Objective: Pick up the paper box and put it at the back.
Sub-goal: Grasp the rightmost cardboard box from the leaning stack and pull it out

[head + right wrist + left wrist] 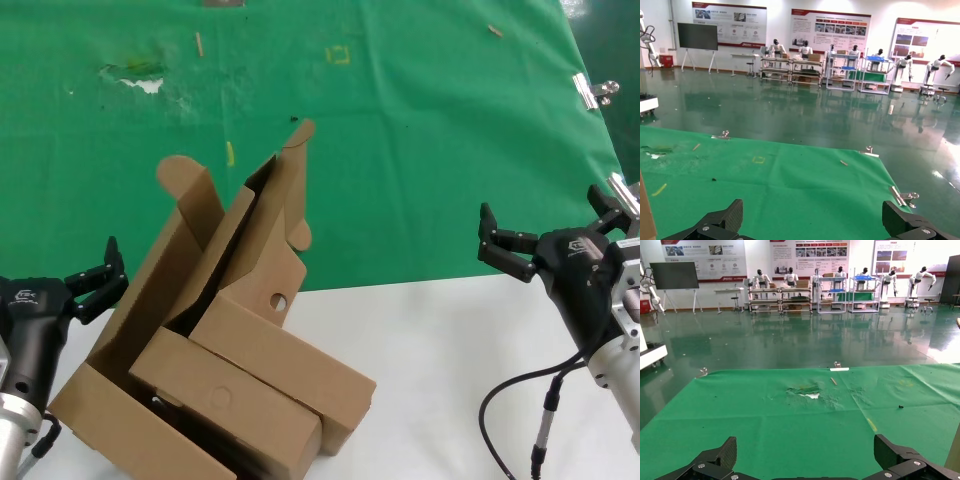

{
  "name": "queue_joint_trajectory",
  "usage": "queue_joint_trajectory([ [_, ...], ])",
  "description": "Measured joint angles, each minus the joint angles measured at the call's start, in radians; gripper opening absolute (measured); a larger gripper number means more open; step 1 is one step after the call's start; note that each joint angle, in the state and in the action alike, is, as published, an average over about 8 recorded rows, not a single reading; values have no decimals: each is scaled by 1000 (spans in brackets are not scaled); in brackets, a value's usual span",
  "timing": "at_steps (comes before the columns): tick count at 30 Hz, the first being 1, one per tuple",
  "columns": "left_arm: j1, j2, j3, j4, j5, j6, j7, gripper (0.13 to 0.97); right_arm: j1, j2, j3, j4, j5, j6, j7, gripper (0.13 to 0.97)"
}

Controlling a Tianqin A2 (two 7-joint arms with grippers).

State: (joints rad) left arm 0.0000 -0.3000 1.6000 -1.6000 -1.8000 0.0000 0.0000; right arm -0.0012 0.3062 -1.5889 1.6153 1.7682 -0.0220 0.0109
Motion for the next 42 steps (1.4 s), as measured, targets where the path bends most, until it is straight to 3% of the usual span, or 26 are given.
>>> queue_joint_trajectory([
  [21, 0, 0, 0, 0, 0, 0, 0, 947, -5, -8, 13, 7, 4, -17, -19, 966],
  [25, 0, 0, 0, 0, 0, 0, 0, 922, -41, -49, 87, 49, 41, -128, -139, 966],
  [33, 0, 0, 0, 0, 0, 0, 0, 856, -190, -75, 255, 103, 121, -477, -506, 966],
  [35, 0, 0, 0, 0, 0, 0, 0, 856, -225, -64, 285, 87, 109, -562, -595, 966],
  [42, 0, 0, 0, 0, 0, 0, 0, 722, -296, 4, 302, -34, -21, -745, -889, 966],
])
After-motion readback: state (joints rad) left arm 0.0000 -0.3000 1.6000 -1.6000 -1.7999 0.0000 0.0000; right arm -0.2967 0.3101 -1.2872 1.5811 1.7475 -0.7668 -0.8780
